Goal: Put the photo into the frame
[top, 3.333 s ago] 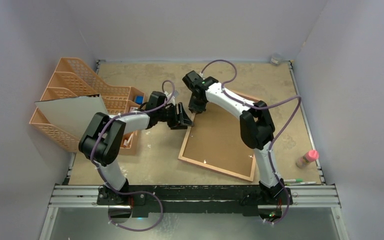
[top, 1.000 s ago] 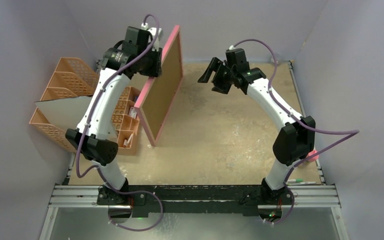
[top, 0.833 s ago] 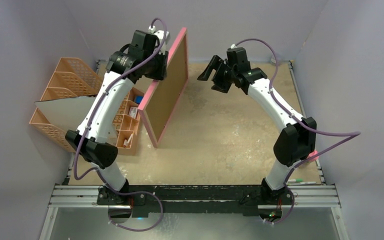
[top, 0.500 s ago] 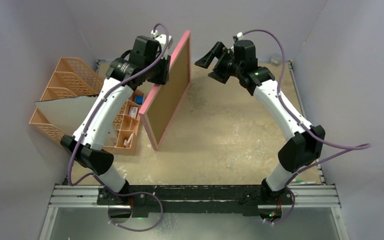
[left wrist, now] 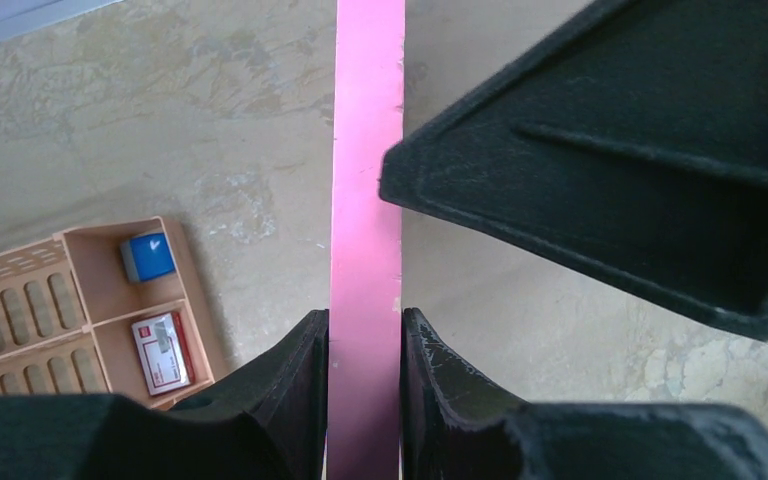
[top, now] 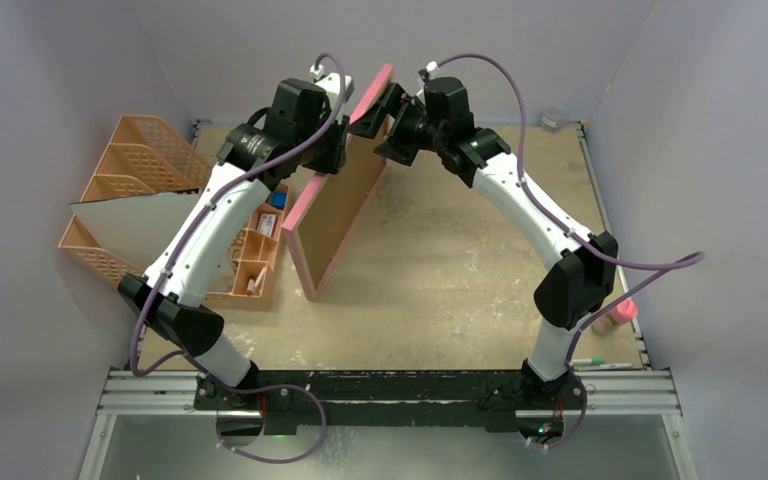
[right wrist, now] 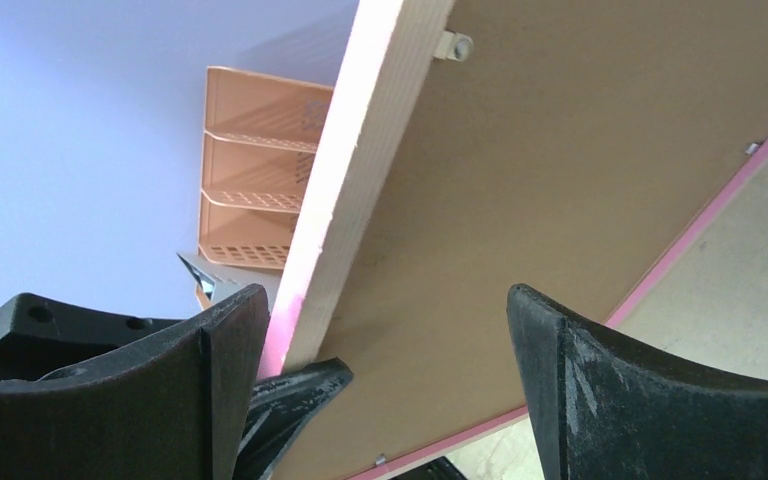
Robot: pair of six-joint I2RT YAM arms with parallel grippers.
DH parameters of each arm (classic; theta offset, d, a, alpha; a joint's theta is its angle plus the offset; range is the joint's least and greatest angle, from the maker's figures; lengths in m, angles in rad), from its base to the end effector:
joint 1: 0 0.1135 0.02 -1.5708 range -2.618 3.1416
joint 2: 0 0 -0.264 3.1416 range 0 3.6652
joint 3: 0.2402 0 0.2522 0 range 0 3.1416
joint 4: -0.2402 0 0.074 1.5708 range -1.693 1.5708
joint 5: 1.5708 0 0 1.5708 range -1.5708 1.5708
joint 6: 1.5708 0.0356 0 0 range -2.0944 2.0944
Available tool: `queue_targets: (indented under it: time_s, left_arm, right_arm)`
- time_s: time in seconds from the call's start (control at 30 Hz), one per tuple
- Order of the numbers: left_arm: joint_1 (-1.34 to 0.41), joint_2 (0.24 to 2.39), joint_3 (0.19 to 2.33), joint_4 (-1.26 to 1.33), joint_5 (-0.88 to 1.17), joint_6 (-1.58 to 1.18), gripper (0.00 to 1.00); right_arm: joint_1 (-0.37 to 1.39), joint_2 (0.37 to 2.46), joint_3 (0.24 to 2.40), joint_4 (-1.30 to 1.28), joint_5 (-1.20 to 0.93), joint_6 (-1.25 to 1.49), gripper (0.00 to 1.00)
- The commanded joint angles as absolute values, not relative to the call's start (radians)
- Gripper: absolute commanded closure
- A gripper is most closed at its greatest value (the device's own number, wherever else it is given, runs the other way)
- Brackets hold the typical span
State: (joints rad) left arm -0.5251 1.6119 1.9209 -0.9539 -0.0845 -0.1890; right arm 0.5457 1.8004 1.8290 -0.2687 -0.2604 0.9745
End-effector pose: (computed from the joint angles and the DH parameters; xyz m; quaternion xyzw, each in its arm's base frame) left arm 0.2900 -0.1646 0.4431 0.1309 0.8845 -0.1205 0.4313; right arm 0.3615 0.2302 0.4118 0.0877 0.7792 0.4958 0.3733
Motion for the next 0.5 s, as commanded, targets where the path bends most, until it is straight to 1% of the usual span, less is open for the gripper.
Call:
queue_targets:
  time_s: [0.0, 0.17, 0.33, 0.47]
  left_arm:
    - [-0.538, 1.564, 1.9, -0.903, 0.037, -0.216, 0.85]
    - [-0.538, 1.545, 1.886, -0.89, 0.084, -0.211, 0.73]
    - [-0.538, 1.526, 1.869, -0.867, 0.213, -0.189, 0.57]
    - [-0.537, 1.514, 1.871, -0.859, 0.277, -0.18, 0.43]
  right_arm:
    - [0.557, 1.818, 1.884, -0.241, -0.249, 1.006, 0.09]
    - [0.558, 1.814, 1.87, -0.257, -0.199, 1.047, 0.09]
    - [0.557, 1.829, 1.906, -0.345, -0.132, 1.068, 0.11]
    - [0.557, 1.809, 1.89, -0.394, -0.129, 1.082, 0.14]
